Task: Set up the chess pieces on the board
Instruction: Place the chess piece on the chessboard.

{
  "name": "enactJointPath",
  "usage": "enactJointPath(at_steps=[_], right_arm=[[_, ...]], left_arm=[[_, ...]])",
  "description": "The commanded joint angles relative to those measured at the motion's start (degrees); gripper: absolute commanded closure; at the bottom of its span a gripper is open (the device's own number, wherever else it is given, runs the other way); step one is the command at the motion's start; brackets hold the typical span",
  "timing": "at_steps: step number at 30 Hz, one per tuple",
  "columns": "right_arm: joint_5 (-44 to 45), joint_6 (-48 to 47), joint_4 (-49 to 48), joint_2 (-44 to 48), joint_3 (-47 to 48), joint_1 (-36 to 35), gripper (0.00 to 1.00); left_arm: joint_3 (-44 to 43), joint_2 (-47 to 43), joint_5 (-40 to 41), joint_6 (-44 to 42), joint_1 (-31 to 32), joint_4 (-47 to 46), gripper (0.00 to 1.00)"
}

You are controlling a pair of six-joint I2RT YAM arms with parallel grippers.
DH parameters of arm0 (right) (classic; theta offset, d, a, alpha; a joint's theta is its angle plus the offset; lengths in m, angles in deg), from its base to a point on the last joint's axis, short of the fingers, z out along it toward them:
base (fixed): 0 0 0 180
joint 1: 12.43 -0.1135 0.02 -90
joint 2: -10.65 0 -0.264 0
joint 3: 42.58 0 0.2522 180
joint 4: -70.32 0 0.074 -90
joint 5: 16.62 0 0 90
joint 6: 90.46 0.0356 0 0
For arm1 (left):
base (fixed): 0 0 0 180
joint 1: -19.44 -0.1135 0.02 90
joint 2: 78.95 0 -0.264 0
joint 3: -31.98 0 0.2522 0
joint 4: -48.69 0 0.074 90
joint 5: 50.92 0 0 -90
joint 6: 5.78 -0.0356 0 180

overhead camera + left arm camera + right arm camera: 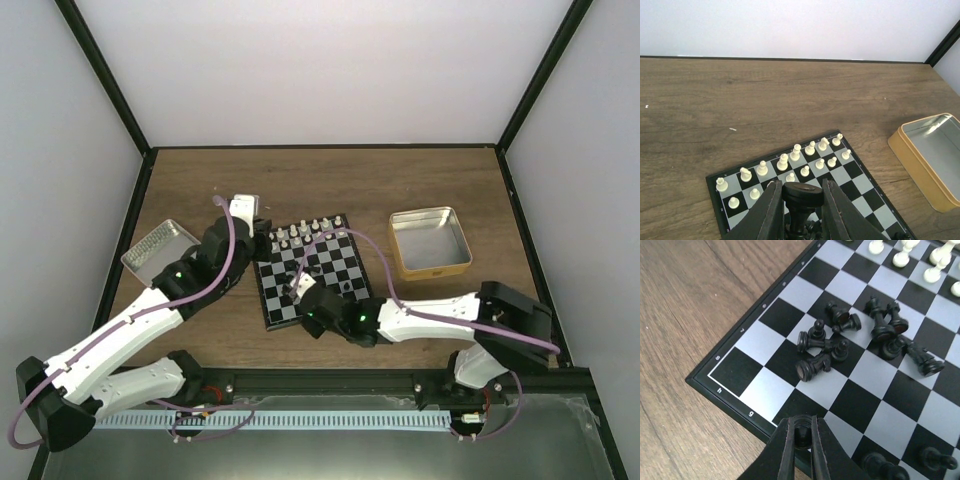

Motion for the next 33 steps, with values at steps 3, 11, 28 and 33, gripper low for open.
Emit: enactJointPath(at_steps=[3, 11, 28, 33], right_arm=[[1.31, 0.19, -2.43, -4.32, 2.14, -1.02, 0.99], [1.57, -0.79, -4.11, -7.05, 2.74, -1.22, 0.99], [2.77, 0.63, -1.64, -8.57, 4.57, -1.22, 0.87], [2.68, 2.33, 1.23, -3.08, 5.85, -1.21, 0.60]], left_arm=[[0.03, -0.21, 0.09, -0.07, -0.15, -0.29, 0.82], [-0.10, 0.00, -0.05, -0.24, -0.12, -0.29, 0.82], [-0.16, 0.35, -0.83, -0.76, -0.24, -0.14, 0.82], [-0.14, 0.02, -0.76, -0.67, -0.21, -0.17, 0.82]])
